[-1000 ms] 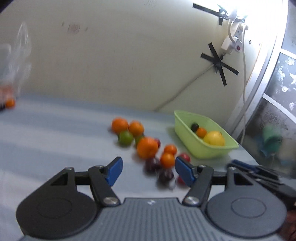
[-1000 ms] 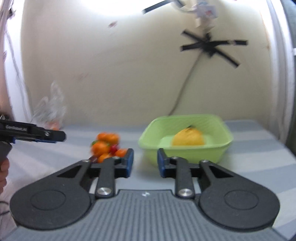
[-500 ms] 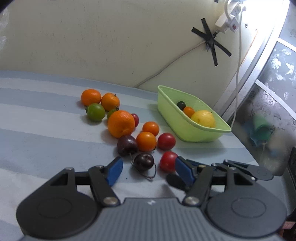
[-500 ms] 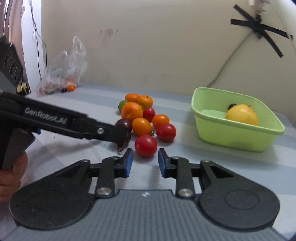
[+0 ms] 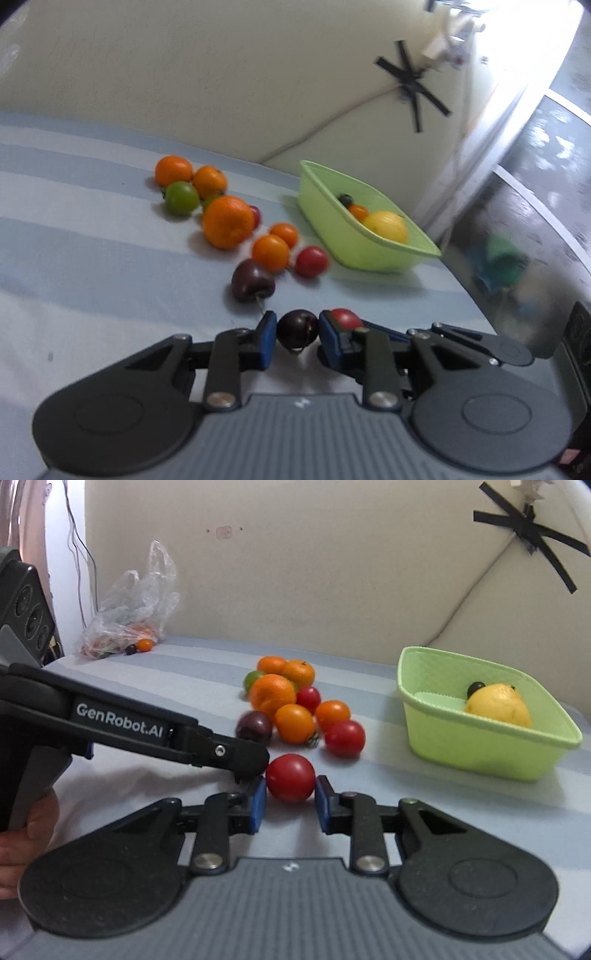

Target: Organize fruits

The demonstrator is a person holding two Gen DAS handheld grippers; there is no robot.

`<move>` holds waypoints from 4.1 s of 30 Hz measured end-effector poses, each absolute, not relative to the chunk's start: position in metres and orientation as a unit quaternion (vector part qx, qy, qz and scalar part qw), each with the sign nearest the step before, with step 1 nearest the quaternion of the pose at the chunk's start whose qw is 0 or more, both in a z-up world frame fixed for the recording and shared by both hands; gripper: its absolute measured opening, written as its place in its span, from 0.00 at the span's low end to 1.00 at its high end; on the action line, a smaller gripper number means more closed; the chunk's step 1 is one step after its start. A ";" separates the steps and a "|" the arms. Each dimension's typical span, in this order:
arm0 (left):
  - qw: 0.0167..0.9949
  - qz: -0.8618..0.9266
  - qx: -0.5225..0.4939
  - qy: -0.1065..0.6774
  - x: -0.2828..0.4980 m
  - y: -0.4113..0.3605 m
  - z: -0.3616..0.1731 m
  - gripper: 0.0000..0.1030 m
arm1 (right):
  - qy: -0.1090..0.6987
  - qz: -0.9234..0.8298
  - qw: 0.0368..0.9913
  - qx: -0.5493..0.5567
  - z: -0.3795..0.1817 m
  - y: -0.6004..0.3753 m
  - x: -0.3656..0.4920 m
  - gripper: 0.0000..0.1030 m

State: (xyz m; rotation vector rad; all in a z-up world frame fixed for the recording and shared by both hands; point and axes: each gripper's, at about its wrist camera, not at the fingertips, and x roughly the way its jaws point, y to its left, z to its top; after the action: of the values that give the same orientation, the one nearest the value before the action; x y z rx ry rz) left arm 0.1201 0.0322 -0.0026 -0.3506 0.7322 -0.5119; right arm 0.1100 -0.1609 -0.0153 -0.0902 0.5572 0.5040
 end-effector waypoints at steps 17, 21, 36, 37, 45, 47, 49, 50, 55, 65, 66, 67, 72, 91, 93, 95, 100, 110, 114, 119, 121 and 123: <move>0.903 -0.243 -0.095 0.340 0.053 0.029 0.000 0.45 | 0.257 0.243 0.932 -0.076 -0.027 -0.157 0.043 0.38; 0.907 -0.243 -0.080 0.334 0.051 0.025 0.003 0.45 | 0.252 0.244 0.933 -0.080 -0.027 -0.159 0.040 0.44; 0.901 -0.283 -0.011 0.328 0.067 0.006 0.007 0.44 | 0.232 0.213 0.946 -0.080 -0.024 -0.171 0.037 0.48; 0.900 -0.286 -0.016 0.330 0.067 0.008 0.006 0.44 | 0.231 0.213 0.946 -0.081 -0.024 -0.171 0.036 0.48; 0.897 -0.289 0.018 0.335 0.065 0.001 0.007 0.53 | 0.234 0.216 0.945 -0.071 -0.025 -0.176 0.036 0.50; 0.894 -0.282 0.044 0.345 0.068 -0.004 0.001 0.49 | 0.234 0.215 0.946 -0.068 -0.025 -0.177 0.035 0.50; 0.892 -0.289 0.049 0.343 0.067 -0.005 0.002 0.37 | 0.233 0.215 0.946 -0.070 -0.025 -0.178 0.034 0.50; 0.894 -0.286 0.051 0.341 0.067 -0.005 0.003 0.31 | 0.232 0.215 0.946 -0.071 -0.025 -0.178 0.033 0.50; 0.893 -0.289 0.024 0.344 0.075 0.000 0.009 0.28 | 0.232 0.216 0.946 -0.066 -0.026 -0.180 0.034 0.50; 0.906 -0.268 -0.002 0.327 0.081 0.012 0.026 0.37 | 0.225 0.221 0.945 -0.089 -0.026 -0.171 0.034 0.49; 0.907 -0.261 -0.009 0.331 0.084 0.015 0.026 0.37 | 0.225 0.222 0.945 -0.087 -0.026 -0.172 0.034 0.49; 0.906 -0.252 -0.019 0.338 0.088 0.018 0.025 0.37 | 0.225 0.222 0.945 -0.085 -0.026 -0.172 0.035 0.49; 0.900 -0.245 -0.068 0.353 0.103 0.031 0.023 0.37 | 0.220 0.224 0.946 -0.077 -0.023 -0.175 0.034 0.49; 0.887 -0.232 -0.137 0.375 0.120 0.069 0.007 0.29 | 0.250 0.307 0.916 -0.067 -0.001 -0.141 0.077 0.43; 0.888 -0.225 -0.145 0.373 0.117 0.078 0.008 0.29 | 0.262 0.313 0.911 -0.055 -0.002 -0.139 0.083 0.43; 0.888 -0.224 -0.154 0.371 0.114 0.085 0.008 0.28 | 0.277 0.311 0.908 -0.052 -0.004 -0.136 0.089 0.43; 0.886 -0.226 -0.156 0.373 0.108 0.088 0.005 0.29 | 0.319 0.304 0.897 -0.039 -0.012 -0.135 0.098 0.43; 0.879 -0.256 -0.188 0.356 0.133 0.069 0.029 0.27 | 0.262 0.277 0.924 -0.005 0.010 -0.163 0.101 0.26; 0.874 -0.289 -0.184 0.343 0.162 0.039 0.049 0.27 | 0.245 0.233 0.941 0.017 0.013 -0.191 0.115 0.26; 0.874 -0.314 -0.172 0.329 0.211 -0.010 0.068 0.27 | 0.214 0.181 0.960 0.024 0.019 -0.222 0.135 0.26; 0.874 -0.310 -0.167 0.336 0.226 -0.024 0.070 0.27 | 0.206 0.159 0.965 0.024 0.019 -0.230 0.147 0.26; 0.870 -0.318 -0.167 0.338 0.227 -0.027 0.074 0.27 | 0.208 0.152 0.966 0.036 0.017 -0.235 0.156 0.26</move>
State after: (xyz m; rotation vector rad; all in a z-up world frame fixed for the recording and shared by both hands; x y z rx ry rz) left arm 0.2273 -0.0271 0.0737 -0.3501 0.7068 -0.6657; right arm 0.1564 -0.2348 0.0172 0.0725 0.4206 0.3069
